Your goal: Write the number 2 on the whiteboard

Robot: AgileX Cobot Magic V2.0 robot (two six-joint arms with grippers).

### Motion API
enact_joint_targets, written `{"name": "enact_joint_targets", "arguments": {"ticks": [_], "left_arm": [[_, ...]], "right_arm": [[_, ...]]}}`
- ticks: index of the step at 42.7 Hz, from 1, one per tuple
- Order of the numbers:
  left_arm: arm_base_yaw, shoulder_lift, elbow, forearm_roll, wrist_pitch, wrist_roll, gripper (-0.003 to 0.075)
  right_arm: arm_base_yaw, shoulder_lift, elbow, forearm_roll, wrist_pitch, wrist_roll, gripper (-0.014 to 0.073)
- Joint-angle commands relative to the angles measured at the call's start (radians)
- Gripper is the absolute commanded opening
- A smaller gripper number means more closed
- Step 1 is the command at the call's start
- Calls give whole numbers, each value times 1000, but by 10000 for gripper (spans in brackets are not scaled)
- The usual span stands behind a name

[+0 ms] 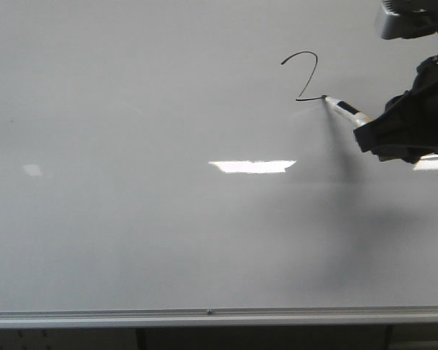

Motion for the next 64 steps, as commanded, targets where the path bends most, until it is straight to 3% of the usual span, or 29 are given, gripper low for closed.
{"name": "enact_joint_targets", "arguments": {"ticks": [1, 9, 15, 26, 33, 37, 49, 64], "left_arm": [[2, -4, -25, -20, -71, -9, 479], [2, -4, -25, -17, -80, -9, 479], [2, -4, -25, -16, -82, 8, 479], [-61, 88, -53, -43, -29, 144, 479], [-178, 200, -124, -70, 5, 249, 479], [-260, 264, -164, -70, 5, 302, 479], [-481, 494, -311, -70, 0, 354, 479], [-541, 697, -448, -174, -6, 453, 479]], "right_arm": [[-25, -31, -30, 2, -49, -5, -69], [-20, -84, -30, 2, -17, -5, -69], [-20, -216, -38, 2, 149, -5, -69], [-20, -422, -240, 2, 982, -21, -69], [-20, -452, -323, 8, 1291, -194, -69], [-20, -453, -329, 51, 1367, -323, -69], [-20, -453, -329, 376, 1444, -676, -69], [-20, -453, -329, 399, 1450, -704, -69]]}}
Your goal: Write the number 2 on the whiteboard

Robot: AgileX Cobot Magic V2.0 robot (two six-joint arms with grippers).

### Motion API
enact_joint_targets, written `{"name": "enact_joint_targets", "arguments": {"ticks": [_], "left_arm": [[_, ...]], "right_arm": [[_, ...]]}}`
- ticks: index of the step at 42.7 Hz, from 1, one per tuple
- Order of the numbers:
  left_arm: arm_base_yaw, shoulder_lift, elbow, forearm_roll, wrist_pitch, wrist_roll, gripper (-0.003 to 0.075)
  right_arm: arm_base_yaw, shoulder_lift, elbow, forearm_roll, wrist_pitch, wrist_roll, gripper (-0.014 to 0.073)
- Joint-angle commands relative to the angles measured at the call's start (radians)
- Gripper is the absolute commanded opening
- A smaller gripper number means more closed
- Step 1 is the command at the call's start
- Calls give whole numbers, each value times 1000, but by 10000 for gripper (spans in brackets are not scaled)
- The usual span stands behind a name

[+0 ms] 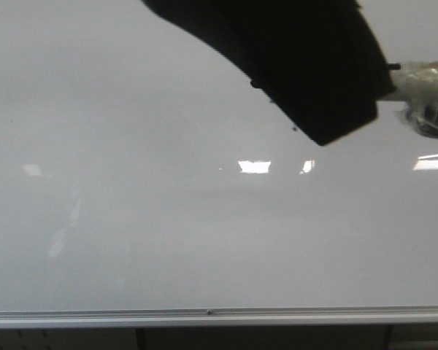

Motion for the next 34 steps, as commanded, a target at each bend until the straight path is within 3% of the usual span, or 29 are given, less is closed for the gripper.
{"name": "enact_joint_targets", "arguments": {"ticks": [1, 8, 22, 34], "left_arm": [[-7, -4, -48, -53, -51, 18, 479], [-7, 3, -48, -87, -54, 40, 440], [-7, 3, -48, -154, -40, 99, 127], [-7, 3, -48, -152, -17, 99, 5]], "right_arm": [[-4, -16, -31, 53, -3, -16, -69], [-4, -16, -31, 53, -4, -16, -69], [-4, -16, -31, 53, -3, -16, -69], [-4, -16, -31, 53, -4, -16, -68]]}}
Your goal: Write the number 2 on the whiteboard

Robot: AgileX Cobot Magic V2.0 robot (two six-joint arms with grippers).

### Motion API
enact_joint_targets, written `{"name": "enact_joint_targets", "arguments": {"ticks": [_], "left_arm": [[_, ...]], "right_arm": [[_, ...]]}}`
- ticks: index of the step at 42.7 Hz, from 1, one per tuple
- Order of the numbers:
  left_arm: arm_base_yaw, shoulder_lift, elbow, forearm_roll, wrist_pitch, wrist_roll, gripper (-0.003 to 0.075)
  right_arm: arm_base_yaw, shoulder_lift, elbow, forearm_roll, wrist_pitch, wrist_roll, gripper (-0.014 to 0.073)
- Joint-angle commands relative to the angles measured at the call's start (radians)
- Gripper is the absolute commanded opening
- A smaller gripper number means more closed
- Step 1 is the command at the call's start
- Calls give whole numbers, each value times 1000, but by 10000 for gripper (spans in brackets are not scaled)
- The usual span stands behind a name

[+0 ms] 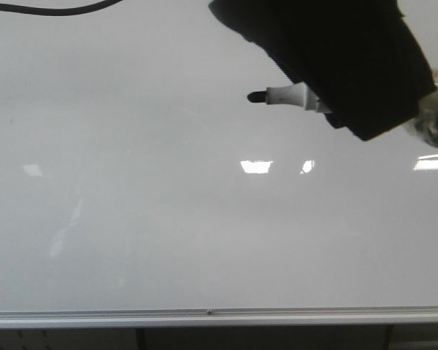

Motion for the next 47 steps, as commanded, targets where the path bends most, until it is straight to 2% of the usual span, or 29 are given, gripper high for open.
{"name": "enact_joint_targets", "arguments": {"ticks": [1, 5, 13, 15, 18, 25, 33, 42, 47], "left_arm": [[-7, -35, -32, -45, -19, -13, -1], [-7, -35, -32, -40, -19, -13, -17], [-3, -35, -32, 9, -19, -47, -20], [-3, -35, -32, 48, -21, -81, -20], [-3, -35, -32, 146, -21, -171, -20], [44, -35, -32, 435, -21, -471, -20], [208, -43, -32, 609, -14, -799, -20], [405, -58, -3, 616, 0, -861, -20], [484, -106, 54, 616, -50, -871, -20]], "right_arm": [[-4, -16, -31, 51, -26, 4, -66], [-4, -16, -31, 51, -26, 4, -8], [-4, -16, -31, 51, -37, 6, 338], [-6, -16, -31, 51, -47, 8, 412], [-6, -16, -31, 38, -66, 33, 474], [-6, -16, -31, -53, -138, 152, 486], [-6, -16, -31, -103, -135, 193, 486], [-6, -16, -31, -103, -135, 208, 486], [-6, -16, -31, -103, -135, 208, 486]]}}
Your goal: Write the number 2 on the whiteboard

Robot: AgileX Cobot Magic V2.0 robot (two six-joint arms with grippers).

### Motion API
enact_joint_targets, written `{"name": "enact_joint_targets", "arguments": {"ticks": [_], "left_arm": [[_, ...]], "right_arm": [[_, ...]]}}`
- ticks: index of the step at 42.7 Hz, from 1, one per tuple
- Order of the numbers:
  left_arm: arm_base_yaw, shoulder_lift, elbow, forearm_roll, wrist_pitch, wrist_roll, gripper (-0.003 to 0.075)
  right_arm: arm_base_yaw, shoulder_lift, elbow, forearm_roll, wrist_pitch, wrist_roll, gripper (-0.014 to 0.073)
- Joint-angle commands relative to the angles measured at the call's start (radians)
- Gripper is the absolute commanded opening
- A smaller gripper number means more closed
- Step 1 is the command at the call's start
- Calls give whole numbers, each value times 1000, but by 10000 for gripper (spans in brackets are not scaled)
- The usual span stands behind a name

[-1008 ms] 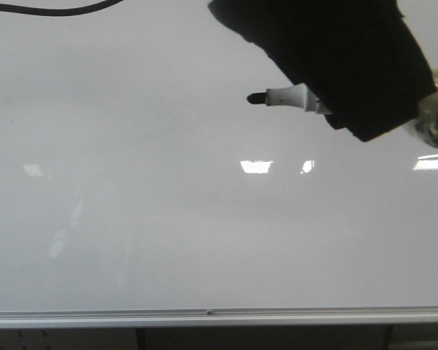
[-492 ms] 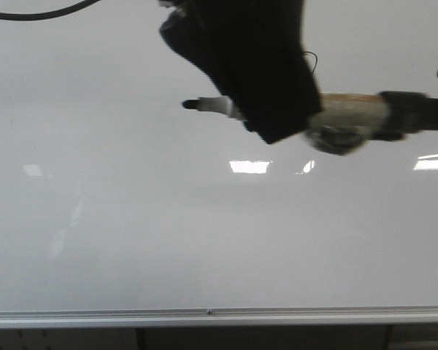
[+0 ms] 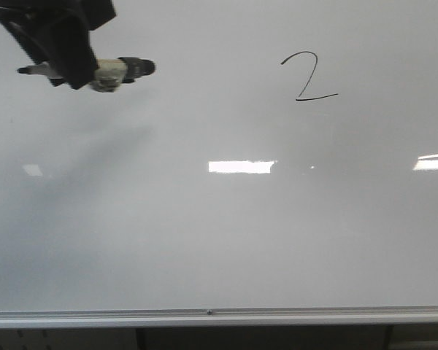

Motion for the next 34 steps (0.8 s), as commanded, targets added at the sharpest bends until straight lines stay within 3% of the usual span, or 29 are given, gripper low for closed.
{"name": "enact_joint_targets", "arguments": {"ticks": [1, 15, 25, 34], "left_arm": [[57, -86, 18, 9, -81, -33, -20], [322, -253, 268, 9, -504, -149, -20], [504, -243, 484, -10, -969, -275, -20], [564, -167, 623, -10, -1343, -275, -20]], "right_arm": [[-6, -16, -31, 24, -21, -2, 486], [-6, -16, -31, 24, -24, -2, 486], [-6, -16, -31, 24, -24, -2, 486], [-6, -16, -31, 24, -24, -2, 486]]}}
